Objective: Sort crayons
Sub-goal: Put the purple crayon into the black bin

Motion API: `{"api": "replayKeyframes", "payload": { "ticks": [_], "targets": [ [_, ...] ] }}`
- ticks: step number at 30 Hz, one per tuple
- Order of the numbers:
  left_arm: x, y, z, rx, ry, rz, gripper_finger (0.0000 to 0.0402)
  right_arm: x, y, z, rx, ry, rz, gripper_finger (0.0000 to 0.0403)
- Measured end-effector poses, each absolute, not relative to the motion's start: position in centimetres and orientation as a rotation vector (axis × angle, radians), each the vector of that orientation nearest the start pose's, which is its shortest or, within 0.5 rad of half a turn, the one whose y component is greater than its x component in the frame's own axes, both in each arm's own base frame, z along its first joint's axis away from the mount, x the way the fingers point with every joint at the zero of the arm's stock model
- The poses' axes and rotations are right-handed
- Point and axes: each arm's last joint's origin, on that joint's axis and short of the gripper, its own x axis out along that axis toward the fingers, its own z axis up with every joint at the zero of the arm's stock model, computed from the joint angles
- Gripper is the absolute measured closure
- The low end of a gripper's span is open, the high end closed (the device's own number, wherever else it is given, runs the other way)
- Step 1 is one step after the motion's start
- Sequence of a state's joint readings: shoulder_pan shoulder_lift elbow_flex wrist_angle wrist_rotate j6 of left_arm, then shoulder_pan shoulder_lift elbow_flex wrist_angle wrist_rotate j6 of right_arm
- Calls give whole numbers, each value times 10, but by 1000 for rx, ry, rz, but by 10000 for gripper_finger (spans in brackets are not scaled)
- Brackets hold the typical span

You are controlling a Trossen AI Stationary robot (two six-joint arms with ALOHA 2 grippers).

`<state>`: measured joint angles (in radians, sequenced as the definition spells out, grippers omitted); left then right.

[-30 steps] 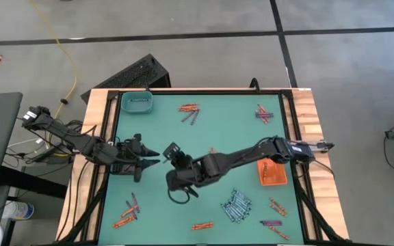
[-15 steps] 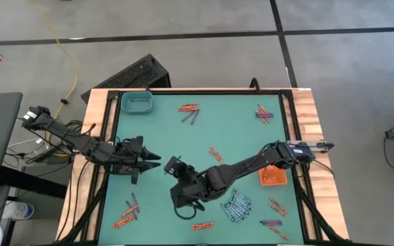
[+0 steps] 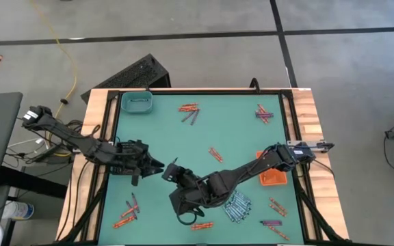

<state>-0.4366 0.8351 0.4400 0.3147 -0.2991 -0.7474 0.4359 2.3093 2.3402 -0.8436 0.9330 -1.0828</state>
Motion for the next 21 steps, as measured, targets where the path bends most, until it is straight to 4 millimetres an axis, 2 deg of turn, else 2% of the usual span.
{"api": "replayKeyframes", "payload": {
  "ticks": [10, 21],
  "targets": [
    [174, -73, 256, -765, 109, -158, 285, 463, 191, 306, -1573, 856, -60, 403],
    [183, -78, 248, -799, 159, -170, 285, 468, 190, 305, -1596, 829, -30, 403]
  ]
}}
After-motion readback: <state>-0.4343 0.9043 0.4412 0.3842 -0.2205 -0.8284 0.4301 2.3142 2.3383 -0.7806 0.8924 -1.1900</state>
